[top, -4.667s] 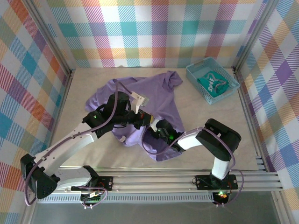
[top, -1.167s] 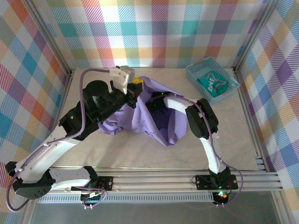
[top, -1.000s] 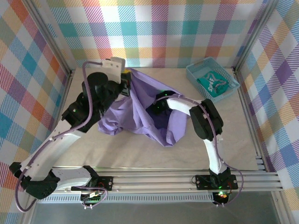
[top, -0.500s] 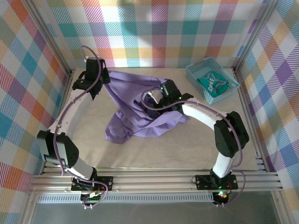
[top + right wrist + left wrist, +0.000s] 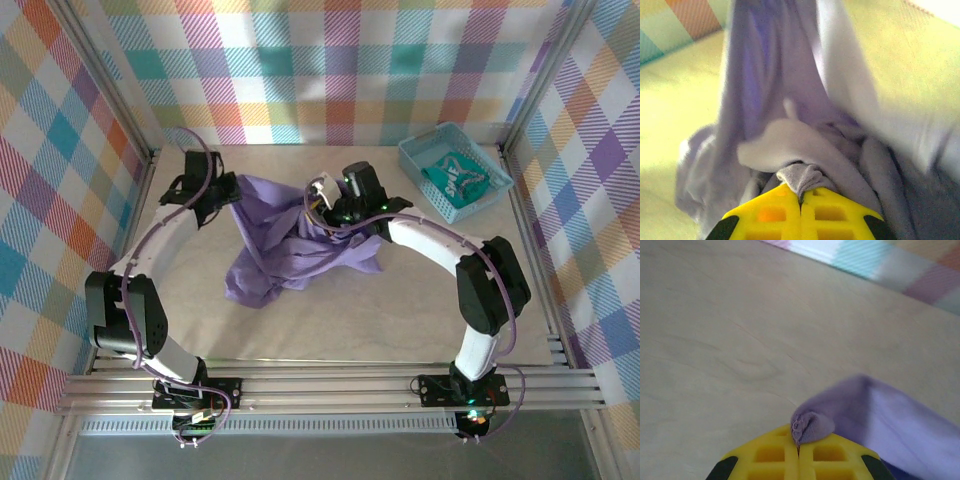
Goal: Fold the inside-out t-shirt
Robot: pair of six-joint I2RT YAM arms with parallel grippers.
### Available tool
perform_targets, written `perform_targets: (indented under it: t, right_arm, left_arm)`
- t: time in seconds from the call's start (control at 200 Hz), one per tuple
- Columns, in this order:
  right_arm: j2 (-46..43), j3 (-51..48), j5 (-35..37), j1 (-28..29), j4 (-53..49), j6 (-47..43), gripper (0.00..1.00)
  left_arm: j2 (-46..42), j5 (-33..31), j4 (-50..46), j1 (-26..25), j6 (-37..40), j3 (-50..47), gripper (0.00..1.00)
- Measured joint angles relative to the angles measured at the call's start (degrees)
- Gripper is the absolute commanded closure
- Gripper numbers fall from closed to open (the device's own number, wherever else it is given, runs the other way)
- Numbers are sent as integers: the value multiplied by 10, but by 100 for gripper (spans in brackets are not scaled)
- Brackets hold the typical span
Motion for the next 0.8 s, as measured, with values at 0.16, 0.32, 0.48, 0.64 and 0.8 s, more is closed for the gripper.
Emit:
perform_targets:
  t: [0.16,0.32,0.48,0.64,0.8]
  right_arm:
    - [-3,11,-64,-3,53,20,100]
    - [-52,-32,-110,-28,100,57,100]
    - [-124,-101,-151,-100,199,125,100]
    - [-114,-109,-173,-123,260,178,100]
    - [-79,-109,-182,-114,267,198,100]
  left_arm:
    - [34,-1,4,-9,-2,18,100]
    - [75,-18,-6,38,-15,30,100]
    - [82,-18,-1,98,-43,-8,100]
    - [82,15,25,104,-64,-59,74]
    - [77,29,43,63,-67,-89,38]
